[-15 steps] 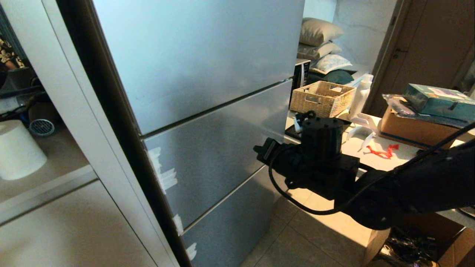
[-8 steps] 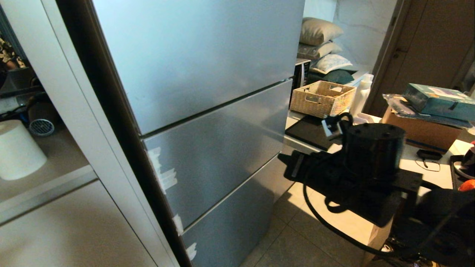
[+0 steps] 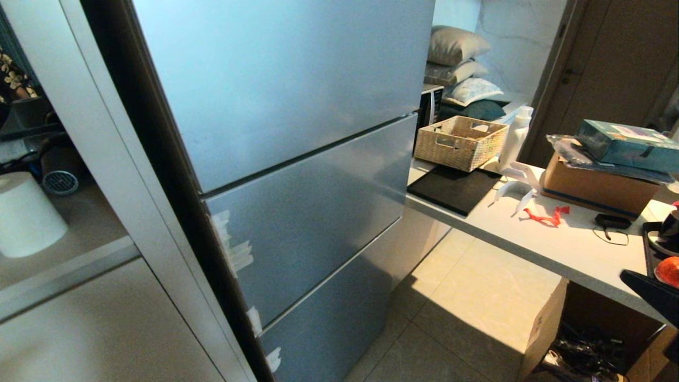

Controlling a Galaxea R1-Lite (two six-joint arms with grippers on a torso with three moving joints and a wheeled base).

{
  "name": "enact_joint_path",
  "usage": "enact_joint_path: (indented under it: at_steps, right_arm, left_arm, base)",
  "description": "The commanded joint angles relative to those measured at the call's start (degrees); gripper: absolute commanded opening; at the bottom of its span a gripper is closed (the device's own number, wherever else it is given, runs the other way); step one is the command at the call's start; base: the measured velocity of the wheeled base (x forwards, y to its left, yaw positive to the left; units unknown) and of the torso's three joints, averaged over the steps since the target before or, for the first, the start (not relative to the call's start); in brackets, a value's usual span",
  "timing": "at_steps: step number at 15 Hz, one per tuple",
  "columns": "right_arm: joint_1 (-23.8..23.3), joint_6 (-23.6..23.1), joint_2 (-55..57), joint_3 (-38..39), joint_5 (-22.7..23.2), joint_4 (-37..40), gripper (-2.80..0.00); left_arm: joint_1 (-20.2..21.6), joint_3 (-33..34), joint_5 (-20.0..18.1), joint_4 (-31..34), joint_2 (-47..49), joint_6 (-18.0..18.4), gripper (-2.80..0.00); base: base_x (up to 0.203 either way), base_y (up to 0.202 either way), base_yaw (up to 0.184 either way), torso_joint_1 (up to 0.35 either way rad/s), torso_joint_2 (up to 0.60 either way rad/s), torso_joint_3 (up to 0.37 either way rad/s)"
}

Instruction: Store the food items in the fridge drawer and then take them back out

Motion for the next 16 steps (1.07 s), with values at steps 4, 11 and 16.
enact_joint_path:
  at_steps: [4, 11, 16]
  right_arm:
    - [-12.0, -8.1, -32.5, 15.4, 4.3, 19.5, -2.8]
    - [-18.0, -9.7, -35.7, 16.8, 5.6, 26.1, -2.8]
    - [-18.7, -7.6, -48.4, 16.8, 5.8, 26.2, -2.8]
  left_arm:
    - [0.0, 0.1, 0.0, 0.0, -0.1, -0.1, -2.8]
    - [0.0, 0.1, 1.5, -0.1, -0.1, -2.6, -2.8]
    - [0.0, 0.1, 1.5, -0.2, -0.1, -3.0, -2.8]
  base:
    - [0.0, 0.0, 0.0, 0.0, 0.0, 0.0]
    - [0.0, 0.0, 0.0, 0.0, 0.0, 0.0]
    - [0.0, 0.0, 0.0, 0.0, 0.0, 0.0]
